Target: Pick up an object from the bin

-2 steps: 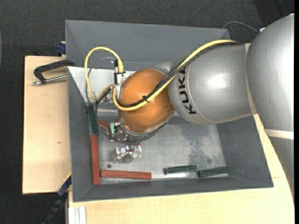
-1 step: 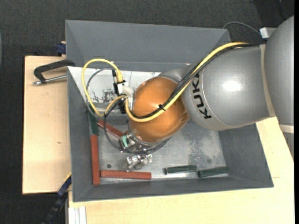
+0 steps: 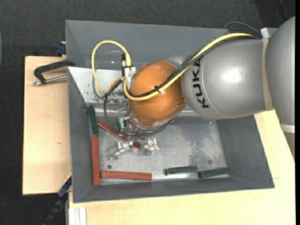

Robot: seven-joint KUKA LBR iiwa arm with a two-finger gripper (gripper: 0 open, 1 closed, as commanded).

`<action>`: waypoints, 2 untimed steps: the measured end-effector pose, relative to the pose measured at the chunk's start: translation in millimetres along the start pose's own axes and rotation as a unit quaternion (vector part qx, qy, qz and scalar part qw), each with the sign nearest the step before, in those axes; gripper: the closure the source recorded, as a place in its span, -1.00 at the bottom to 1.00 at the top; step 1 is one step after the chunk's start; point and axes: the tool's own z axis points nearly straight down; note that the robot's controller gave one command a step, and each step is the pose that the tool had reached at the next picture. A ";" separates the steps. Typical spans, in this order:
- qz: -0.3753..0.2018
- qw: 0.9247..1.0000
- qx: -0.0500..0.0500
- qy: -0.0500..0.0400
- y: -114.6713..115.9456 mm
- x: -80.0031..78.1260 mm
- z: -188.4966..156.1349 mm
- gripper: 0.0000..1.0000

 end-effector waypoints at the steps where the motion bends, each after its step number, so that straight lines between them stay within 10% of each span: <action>1: 0.000 1.000 -0.001 0.000 0.2 0.0 0.2 -1.00; 2: -0.036 0.999 0.000 -0.001 -15.1 8.1 5.0 -1.00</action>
Offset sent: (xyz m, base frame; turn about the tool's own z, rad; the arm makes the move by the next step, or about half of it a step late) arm 0.0711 -0.0415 -0.0260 -0.2617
